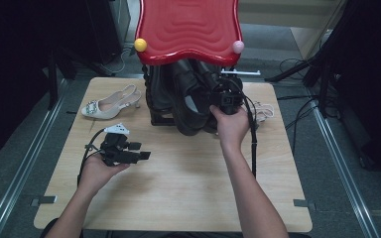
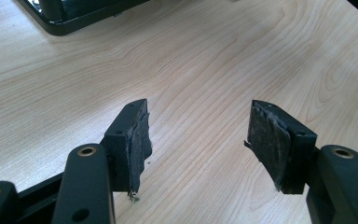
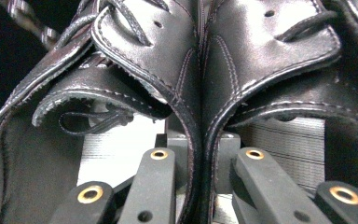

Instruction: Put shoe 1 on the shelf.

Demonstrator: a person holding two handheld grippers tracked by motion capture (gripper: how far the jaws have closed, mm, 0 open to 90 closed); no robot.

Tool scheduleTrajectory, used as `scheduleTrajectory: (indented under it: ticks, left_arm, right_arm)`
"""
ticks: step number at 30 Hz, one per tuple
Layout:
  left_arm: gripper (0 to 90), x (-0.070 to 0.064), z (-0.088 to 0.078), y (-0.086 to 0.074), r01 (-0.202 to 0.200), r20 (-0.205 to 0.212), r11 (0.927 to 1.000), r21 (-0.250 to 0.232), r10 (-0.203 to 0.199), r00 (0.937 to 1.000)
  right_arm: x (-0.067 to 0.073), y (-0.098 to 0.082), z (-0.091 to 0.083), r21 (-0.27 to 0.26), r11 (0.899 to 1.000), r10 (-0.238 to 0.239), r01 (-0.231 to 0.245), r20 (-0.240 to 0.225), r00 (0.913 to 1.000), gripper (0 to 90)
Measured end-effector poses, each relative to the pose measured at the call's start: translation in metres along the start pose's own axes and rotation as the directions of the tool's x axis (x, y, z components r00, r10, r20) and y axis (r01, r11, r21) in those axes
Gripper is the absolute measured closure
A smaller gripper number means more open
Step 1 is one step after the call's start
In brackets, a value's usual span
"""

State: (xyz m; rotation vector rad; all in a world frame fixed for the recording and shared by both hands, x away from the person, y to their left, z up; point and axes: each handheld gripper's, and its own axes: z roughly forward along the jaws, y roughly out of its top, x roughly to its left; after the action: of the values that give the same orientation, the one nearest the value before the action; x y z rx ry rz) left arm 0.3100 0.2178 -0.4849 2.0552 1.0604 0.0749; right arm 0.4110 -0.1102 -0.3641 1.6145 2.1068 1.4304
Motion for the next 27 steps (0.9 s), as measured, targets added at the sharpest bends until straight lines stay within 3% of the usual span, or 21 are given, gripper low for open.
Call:
scheduleTrajectory:
  ticks: [7,13,20,22,23,25,26,27]
  left_arm:
    - [38.8,0.001,0.0,-0.001,0.001,0.001,1.0,0.002,-0.001,1.0]
    - [38.9,-0.001,0.001,0.0,-0.005,0.002,1.0,0.003,0.005,1.0]
    - [38.9,-0.002,0.001,0.0,-0.01,0.011,0.9999,0.006,0.01,0.9999]
    - [38.9,-0.002,0.001,0.0,-0.009,0.012,1.0,0.001,0.009,0.9999]
    - [38.9,-0.002,0.001,0.0,-0.011,0.013,0.9999,0.001,0.011,0.9999]
    - [39.0,-0.002,0.001,0.0,-0.01,0.016,0.9999,0.007,0.01,0.9998]
    - [39.0,-0.002,0.001,0.0,-0.009,0.014,0.9999,0.006,0.009,0.9999]
    - [39.1,-0.002,0.001,0.0,-0.009,0.016,0.9999,0.006,0.009,0.9998]
  right_arm:
    - [0.005,0.006,0.023,-0.078,0.994,0.077,-0.072,0.061,0.9952,82.5]
    - [0.013,0.005,0.035,-0.122,0.988,0.107,-0.095,0.1,0.9892,82.4]
    - [0.025,0.009,0.047,-0.127,0.983,0.15,-0.131,0.155,0.9764,82.1]
    - [0.026,0.01,0.052,-0.126,0.985,0.14,-0.117,0.2,0.9697,81.4]
    - [0.026,0.011,0.056,-0.139,0.988,0.095,-0.072,0.164,0.9819,80.5]
    - [0.027,0.01,0.06,-0.135,0.989,0.09,-0.068,0.166,0.982,78.9]
    - [0.032,0.009,0.059,-0.118,0.984,0.157,-0.135,0.2,0.9672,78.7]
    - [0.03,0.01,0.063,-0.135,0.989,0.083,-0.06,0.177,0.9806,78.7]
